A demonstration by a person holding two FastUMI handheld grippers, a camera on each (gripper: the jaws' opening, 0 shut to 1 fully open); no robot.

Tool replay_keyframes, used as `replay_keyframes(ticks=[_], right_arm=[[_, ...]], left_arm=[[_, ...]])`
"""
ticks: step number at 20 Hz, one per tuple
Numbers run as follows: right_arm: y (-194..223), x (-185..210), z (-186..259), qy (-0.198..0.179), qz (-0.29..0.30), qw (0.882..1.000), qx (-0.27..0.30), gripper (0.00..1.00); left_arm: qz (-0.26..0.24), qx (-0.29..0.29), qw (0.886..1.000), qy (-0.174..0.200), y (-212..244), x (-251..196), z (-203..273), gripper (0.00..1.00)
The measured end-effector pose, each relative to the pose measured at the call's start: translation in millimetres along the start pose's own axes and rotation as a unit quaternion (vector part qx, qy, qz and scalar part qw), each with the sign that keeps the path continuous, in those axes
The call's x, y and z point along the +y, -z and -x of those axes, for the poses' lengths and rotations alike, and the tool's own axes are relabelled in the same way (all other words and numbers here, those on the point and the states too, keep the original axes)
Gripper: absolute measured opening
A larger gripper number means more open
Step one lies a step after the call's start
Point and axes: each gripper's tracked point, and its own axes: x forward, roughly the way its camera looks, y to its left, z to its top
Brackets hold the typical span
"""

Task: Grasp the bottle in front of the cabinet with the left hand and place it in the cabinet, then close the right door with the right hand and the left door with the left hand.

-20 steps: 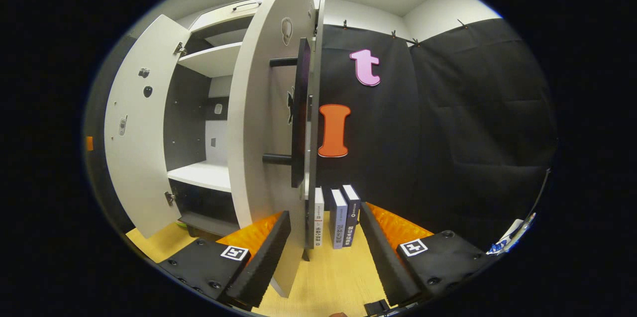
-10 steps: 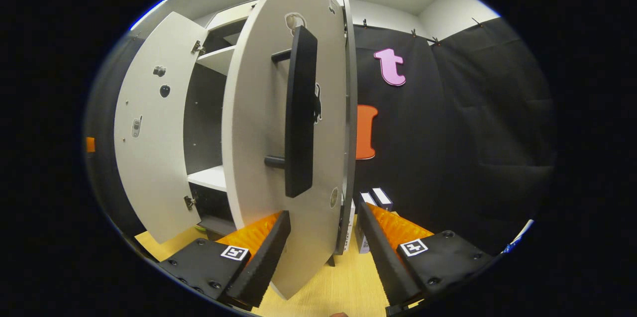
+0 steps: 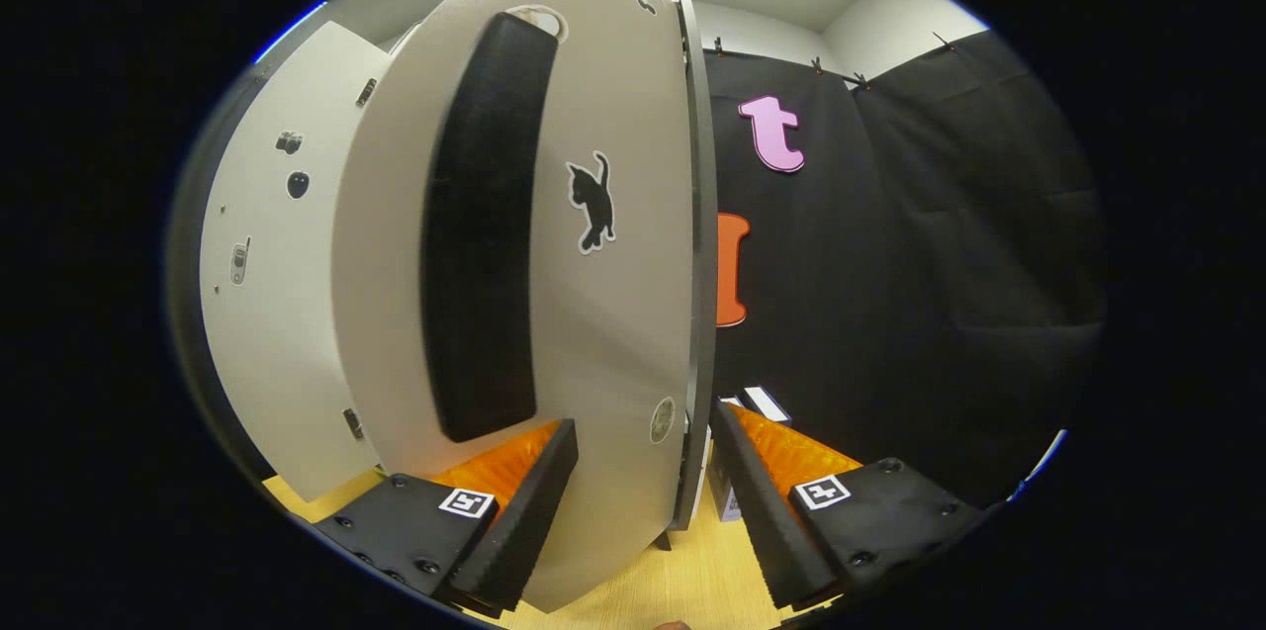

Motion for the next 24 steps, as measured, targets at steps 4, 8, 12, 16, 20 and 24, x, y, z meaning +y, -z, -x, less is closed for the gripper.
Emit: replay_keyframes(ticks=[4,8,12,16,20,24], right_arm=[[2.7,3.1,-18.8,0.001,-0.003,1.000,0.002,0.95],[4.1,20.5,-36.3,-0.023,-0.001,1.000,0.002,0.94],[11.0,42.4,-63.3,-0.041,0.012,0.999,0.013,0.95],[12.5,48.1,-71.7,-0.041,0.024,0.999,0.010,0.95],[14.4,48.3,-76.0,-0.037,0.007,0.999,0.018,0.95],[13.1,47.8,-75.3,-0.028,0.022,0.999,0.017,0.95]], left_arm=[[0.009,0.005,1.000,-0.006,4.8,3.3,-4.0,0.90],[0.012,0.009,1.000,-0.018,8.9,9.5,-9.0,0.93],[0.009,0.011,0.999,-0.028,9.6,17.4,-19.1,0.94],[0.001,0.014,0.999,-0.041,13.8,27.6,-26.9,0.94],[-0.002,0.020,0.999,-0.047,21.3,34.9,-38.8,0.96],[-0.010,0.025,0.998,-0.048,29.8,43.0,-59.2,0.94]])
